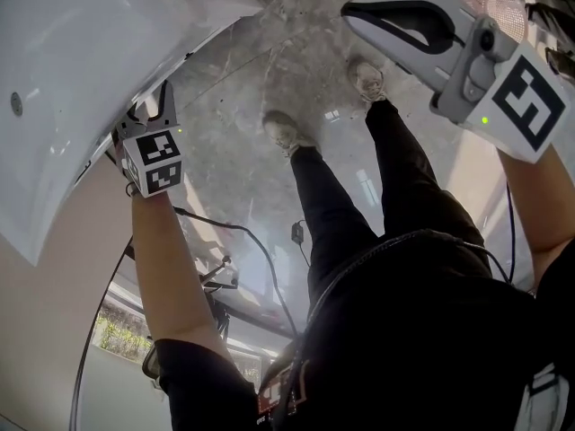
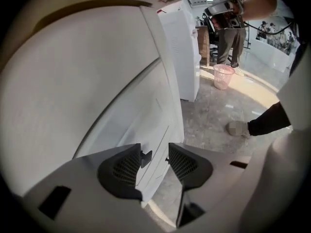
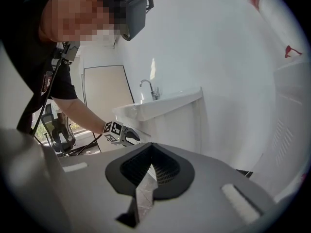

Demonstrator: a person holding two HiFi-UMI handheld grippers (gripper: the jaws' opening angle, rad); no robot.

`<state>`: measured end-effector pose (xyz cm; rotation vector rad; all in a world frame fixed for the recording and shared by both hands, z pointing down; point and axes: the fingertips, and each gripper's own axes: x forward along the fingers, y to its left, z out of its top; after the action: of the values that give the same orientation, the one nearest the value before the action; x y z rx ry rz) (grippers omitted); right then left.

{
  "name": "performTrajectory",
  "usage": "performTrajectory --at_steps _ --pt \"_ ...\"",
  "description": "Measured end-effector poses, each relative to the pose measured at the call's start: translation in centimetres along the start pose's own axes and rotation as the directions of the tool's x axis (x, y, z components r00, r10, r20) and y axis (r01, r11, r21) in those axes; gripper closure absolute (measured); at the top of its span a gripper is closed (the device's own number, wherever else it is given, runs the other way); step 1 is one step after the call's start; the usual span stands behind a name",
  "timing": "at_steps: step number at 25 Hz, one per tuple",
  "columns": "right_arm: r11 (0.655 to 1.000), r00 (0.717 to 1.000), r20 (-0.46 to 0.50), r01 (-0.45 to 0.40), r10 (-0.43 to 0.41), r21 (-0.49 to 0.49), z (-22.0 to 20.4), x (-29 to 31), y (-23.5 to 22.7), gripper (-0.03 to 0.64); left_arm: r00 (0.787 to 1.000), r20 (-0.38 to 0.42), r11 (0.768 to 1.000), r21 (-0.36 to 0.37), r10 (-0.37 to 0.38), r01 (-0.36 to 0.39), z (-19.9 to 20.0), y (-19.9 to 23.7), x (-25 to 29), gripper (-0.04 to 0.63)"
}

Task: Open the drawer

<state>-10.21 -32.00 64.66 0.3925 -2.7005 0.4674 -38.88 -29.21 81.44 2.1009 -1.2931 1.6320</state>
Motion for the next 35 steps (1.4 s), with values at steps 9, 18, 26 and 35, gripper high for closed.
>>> performTrajectory --at_steps 9,18,26,35 --pt "1.000 1.000 -0.012 -0.002 0.002 -0.028 -4.6 1.6 3.6 0.622 1.000 -0.024 0.994 0.109 0.019 -0.017 -4.8 -2.6 1.6 0.435" --pt "0.999 1.000 -0.018 -0.017 0.017 -0.040 -4.3 1.8 3.9 0.622 0.986 -0.138 0.955 0.293 0.092 -0.048 -5.7 -2.3 2.5 0.434" --pt "1.000 1.000 -0.028 -0.015 0.014 -0.025 -5.0 1.6 3.6 0.622 0.979 -0.144 0.919 0.386 0.143 -0.078 -5.4 -1.8 2.9 0.497" --pt "1.000 1.000 -0.027 -0.014 0.014 -0.020 -4.9 1.7 3.7 0.622 0.973 -0.143 0.910 0.399 0.182 -0.111 -5.1 -1.2 2.7 0.552"
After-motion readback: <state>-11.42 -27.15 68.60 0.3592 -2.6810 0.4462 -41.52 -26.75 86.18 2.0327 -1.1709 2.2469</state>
